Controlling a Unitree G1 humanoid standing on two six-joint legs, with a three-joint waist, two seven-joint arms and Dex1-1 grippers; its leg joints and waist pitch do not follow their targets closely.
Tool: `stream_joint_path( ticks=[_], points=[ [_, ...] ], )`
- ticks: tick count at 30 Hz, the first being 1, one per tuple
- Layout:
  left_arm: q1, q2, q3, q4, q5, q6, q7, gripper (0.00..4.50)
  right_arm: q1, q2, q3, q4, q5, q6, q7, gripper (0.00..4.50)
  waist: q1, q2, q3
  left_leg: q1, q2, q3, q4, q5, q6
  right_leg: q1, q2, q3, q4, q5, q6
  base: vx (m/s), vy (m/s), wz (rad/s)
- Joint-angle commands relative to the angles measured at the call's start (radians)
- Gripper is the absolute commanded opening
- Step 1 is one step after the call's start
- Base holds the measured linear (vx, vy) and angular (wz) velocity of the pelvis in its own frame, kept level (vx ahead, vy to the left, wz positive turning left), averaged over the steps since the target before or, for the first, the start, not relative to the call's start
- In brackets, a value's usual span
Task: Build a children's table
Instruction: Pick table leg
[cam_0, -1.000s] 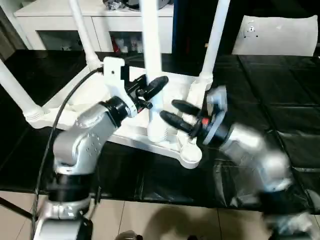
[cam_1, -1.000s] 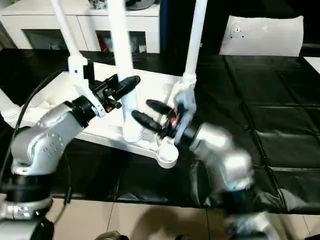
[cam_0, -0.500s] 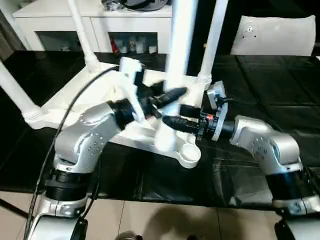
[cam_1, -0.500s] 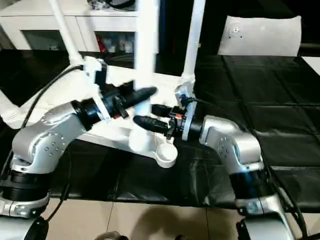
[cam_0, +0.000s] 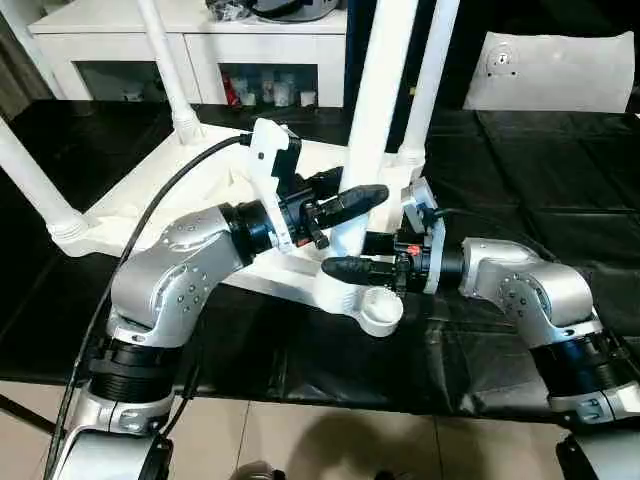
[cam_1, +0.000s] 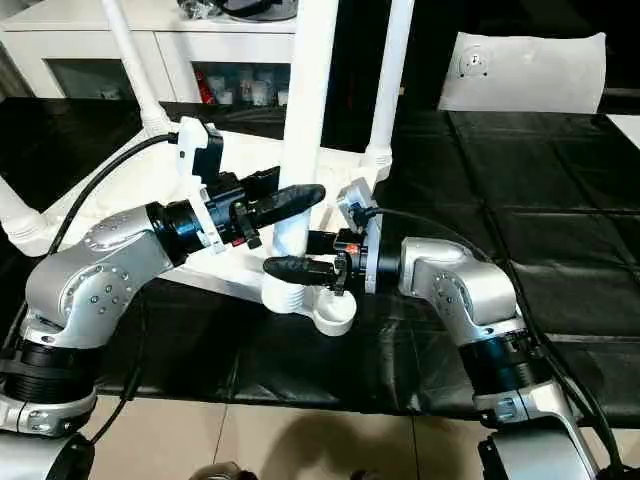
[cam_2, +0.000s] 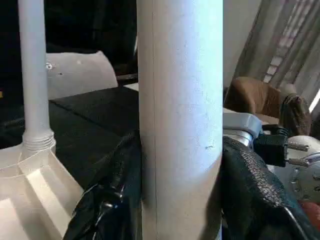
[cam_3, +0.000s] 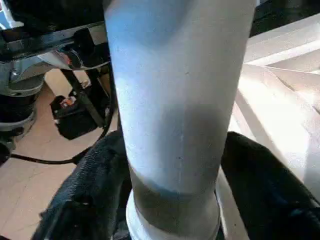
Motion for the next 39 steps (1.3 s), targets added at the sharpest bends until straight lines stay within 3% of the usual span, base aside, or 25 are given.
stream_joint_path(
  ticks=[1, 5, 11, 16, 17, 19, 33, 35, 39],
  points=[
    [-0.021, 0.001, -0.004, -0.032, -0.005, 0.008, -0.007, 1.86, -0.025, 0.003, 0.012, 0.003, -0.006, 0.001, 0.010, 2.79, 0.005, -0.021, -0.081, 0.003, 0.063, -0.025, -0.065, -0.070, 0.063, 0.065, -0.080, 0.072, -0.061, -0.296, -0.102, 0.000, 0.000, 0.00],
    [-0.023, -0.001, -0.004, -0.031, -0.009, 0.008, -0.007, 1.86, -0.024, 0.005, 0.017, 0.007, -0.009, 0.000, 0.017, 2.32, 0.006, -0.021, -0.081, 0.003, 0.061, -0.025, -0.064, -0.069, 0.062, 0.065, -0.080, 0.072, -0.062, -0.300, -0.099, 0.000, 0.000, 0.00],
    [-0.028, -0.007, 0.002, -0.025, -0.015, 0.006, -0.007, 1.86, -0.026, 0.008, 0.020, 0.009, -0.013, 0.003, 0.027, 1.98, 0.007, -0.020, -0.081, 0.003, 0.063, -0.026, -0.064, -0.069, 0.060, 0.065, -0.080, 0.072, -0.061, -0.295, -0.097, 0.000, 0.000, 0.00],
    [-0.030, -0.009, 0.000, -0.019, -0.012, 0.003, -0.011, 1.86, -0.023, 0.004, 0.028, -0.002, -0.010, 0.009, 0.045, 1.98, 0.009, -0.016, -0.082, 0.004, 0.063, -0.026, -0.064, -0.070, 0.059, 0.065, -0.079, 0.071, -0.061, -0.291, -0.099, 0.000, 0.000, 0.00],
    [-0.030, -0.008, 0.000, -0.019, -0.011, 0.003, -0.012, 1.86, -0.023, 0.003, 0.029, -0.005, -0.006, 0.015, 0.049, 2.50, 0.009, -0.018, -0.082, 0.004, 0.062, -0.026, -0.064, -0.073, 0.060, 0.065, -0.079, 0.071, -0.062, -0.291, -0.099, 0.000, 0.000, 0.00],
    [-0.030, -0.008, -0.001, -0.019, -0.011, 0.003, -0.013, 1.86, -0.022, 0.002, 0.029, -0.007, -0.006, 0.018, 0.054, 2.63, 0.010, -0.017, -0.082, 0.004, 0.063, -0.026, -0.064, -0.073, 0.059, 0.065, -0.080, 0.071, -0.061, -0.293, -0.100, 0.000, 0.000, 0.00],
    [-0.027, -0.001, 0.001, -0.030, -0.021, 0.017, -0.029, 1.86, -0.035, 0.022, 0.011, 0.014, -0.012, 0.003, 0.057, 2.63, 0.014, -0.016, -0.083, 0.004, 0.063, -0.027, -0.064, -0.073, 0.056, 0.065, -0.080, 0.071, -0.059, -0.285, -0.104, 0.000, 0.000, 0.00],
    [-0.028, -0.002, 0.002, -0.030, -0.021, 0.017, -0.030, 1.86, -0.036, 0.025, 0.009, 0.015, -0.010, 0.004, 0.058, 2.27, 0.014, -0.015, -0.082, 0.004, 0.063, -0.026, -0.064, -0.076, 0.056, 0.064, -0.080, 0.072, -0.060, -0.287, -0.106, 0.000, 0.000, 0.00],
    [-0.031, -0.003, 0.003, -0.028, -0.021, 0.016, -0.030, 1.86, -0.033, 0.024, 0.012, 0.013, -0.014, 0.001, 0.062, 2.13, 0.015, -0.015, -0.082, 0.005, 0.063, -0.027, -0.065, -0.085, 0.050, 0.065, -0.080, 0.071, -0.061, -0.298, -0.100, 0.000, 0.000, 0.00]
  ],
)
